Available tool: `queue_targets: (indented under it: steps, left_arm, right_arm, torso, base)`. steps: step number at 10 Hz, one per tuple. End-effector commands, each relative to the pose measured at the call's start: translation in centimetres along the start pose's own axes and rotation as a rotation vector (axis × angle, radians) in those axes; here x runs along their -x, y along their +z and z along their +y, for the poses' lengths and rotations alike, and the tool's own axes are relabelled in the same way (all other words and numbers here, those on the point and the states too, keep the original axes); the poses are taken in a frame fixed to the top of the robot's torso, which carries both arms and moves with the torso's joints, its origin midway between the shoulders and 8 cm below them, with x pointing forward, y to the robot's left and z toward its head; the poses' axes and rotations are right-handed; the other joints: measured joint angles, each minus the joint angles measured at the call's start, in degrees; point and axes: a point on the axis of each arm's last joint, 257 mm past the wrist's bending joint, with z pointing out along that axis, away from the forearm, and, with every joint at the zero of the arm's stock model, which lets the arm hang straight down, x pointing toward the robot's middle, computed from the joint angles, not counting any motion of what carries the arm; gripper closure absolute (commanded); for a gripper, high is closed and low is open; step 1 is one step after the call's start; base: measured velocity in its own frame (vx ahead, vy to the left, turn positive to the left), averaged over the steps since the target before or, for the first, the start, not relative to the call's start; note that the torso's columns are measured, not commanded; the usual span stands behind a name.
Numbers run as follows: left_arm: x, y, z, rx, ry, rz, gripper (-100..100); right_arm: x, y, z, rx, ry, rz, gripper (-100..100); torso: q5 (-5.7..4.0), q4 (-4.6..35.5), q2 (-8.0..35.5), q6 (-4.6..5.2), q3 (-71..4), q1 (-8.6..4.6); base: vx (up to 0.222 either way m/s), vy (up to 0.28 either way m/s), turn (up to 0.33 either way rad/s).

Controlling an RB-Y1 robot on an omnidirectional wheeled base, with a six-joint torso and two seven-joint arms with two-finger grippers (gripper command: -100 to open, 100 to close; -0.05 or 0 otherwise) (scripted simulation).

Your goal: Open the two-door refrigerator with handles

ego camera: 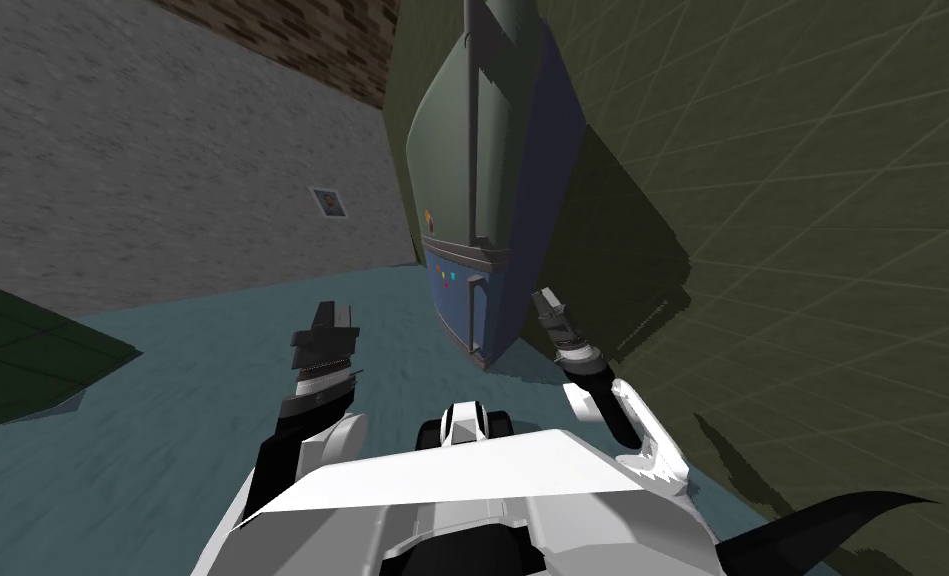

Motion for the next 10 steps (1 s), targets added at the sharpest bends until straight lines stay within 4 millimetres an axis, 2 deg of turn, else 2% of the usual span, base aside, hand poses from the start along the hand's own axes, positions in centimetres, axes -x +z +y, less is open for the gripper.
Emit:
queue_targets:
  steps: [1,10]
  left_arm:
    - [0.0,0.0,0.0,0.000,0.000,0.000,0]
    - [0.0,0.0,0.0,0.000,0.000,0.000,0]
  right_arm:
    - [-1.2,-0.1,-0.4,0.017,-0.150,0.060,-100]
    - [-5.4,-0.7,-2.7,0.110,-0.650,0.254,-100]
  torso:
    - [0.00,0.00,0.03,-0.02,0.00,-0.02]
    - [0.02,0.01,0.05,-0.02,0.02,0.02]
  base:
    - [0.058,0.036,-0.062]
    - [0.060,0.061,-0.053]
